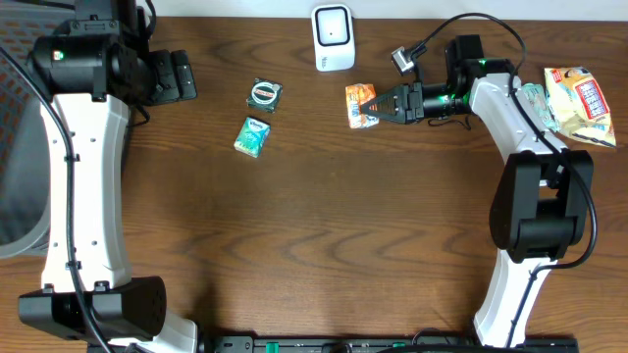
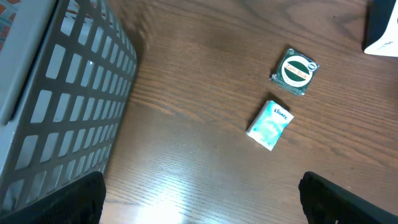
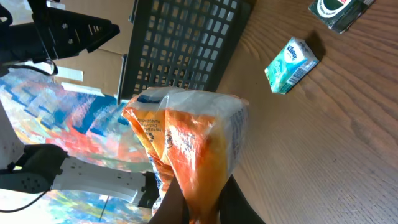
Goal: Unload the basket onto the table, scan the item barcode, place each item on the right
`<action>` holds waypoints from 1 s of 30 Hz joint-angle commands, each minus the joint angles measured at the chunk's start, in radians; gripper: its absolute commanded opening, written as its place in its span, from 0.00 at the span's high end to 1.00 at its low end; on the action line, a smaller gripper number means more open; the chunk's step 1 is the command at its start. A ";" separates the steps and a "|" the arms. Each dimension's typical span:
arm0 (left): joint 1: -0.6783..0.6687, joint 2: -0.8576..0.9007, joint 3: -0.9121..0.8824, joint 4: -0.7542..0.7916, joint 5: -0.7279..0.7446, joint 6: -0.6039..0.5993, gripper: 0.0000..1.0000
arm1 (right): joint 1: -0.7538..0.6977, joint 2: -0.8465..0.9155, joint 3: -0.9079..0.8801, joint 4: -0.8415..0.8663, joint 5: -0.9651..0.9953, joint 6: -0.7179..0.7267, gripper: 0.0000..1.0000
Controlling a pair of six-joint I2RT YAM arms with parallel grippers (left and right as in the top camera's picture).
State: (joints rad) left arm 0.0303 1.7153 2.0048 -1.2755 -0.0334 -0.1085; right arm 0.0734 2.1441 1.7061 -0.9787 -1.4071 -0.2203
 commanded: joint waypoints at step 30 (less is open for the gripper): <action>0.004 0.004 -0.005 0.000 -0.016 -0.009 0.02 | 0.038 -0.014 -0.003 0.031 0.048 -0.019 0.99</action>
State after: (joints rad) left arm 0.0303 1.7153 2.0048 -1.2755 -0.0334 -0.1085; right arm 0.0944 2.1441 1.7061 -0.9520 -1.3540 -0.2203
